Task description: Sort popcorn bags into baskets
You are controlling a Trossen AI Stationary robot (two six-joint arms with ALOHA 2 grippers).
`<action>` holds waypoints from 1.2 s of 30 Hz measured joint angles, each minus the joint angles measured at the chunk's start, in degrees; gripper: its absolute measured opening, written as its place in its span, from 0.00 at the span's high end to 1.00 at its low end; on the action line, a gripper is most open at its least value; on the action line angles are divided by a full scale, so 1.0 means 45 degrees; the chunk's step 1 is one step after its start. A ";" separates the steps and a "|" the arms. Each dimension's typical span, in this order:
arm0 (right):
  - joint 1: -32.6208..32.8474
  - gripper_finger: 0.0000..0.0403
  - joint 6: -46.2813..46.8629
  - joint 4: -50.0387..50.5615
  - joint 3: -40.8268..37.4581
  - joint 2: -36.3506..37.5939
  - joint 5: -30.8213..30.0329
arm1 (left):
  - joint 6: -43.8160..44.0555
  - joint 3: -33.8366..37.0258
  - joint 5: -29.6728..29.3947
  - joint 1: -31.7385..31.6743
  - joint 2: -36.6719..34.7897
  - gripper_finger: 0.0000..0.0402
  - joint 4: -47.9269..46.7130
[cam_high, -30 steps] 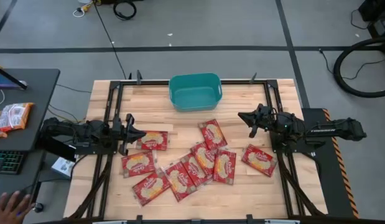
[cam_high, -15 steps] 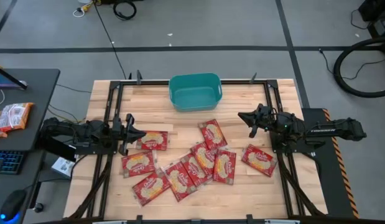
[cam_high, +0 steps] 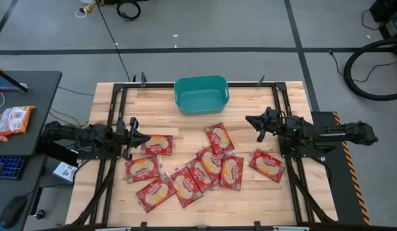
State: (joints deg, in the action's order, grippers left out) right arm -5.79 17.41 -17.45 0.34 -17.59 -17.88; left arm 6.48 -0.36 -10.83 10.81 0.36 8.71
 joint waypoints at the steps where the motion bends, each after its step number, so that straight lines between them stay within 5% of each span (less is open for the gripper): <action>1: -0.0004 0.94 0.0000 0.0000 0.0000 0.0001 0.0001 | 0.0000 -0.0002 0.0000 0.0000 -0.0003 0.94 0.0000; 29: -0.0001 0.94 -0.0002 -0.0047 0.0000 -0.0004 0.0000 | 0.0055 -0.0002 0.0000 -0.0002 -0.0005 0.94 0.1029; 36: -0.0004 0.94 -0.1374 -0.1642 0.0000 -0.0002 -0.0394 | 0.0368 -0.0003 -0.0005 -0.0005 -0.0002 0.94 0.1616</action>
State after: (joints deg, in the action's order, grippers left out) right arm -5.80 11.23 -24.84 0.34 -17.60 -19.66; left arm 8.14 -0.37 -10.85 10.79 0.35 15.98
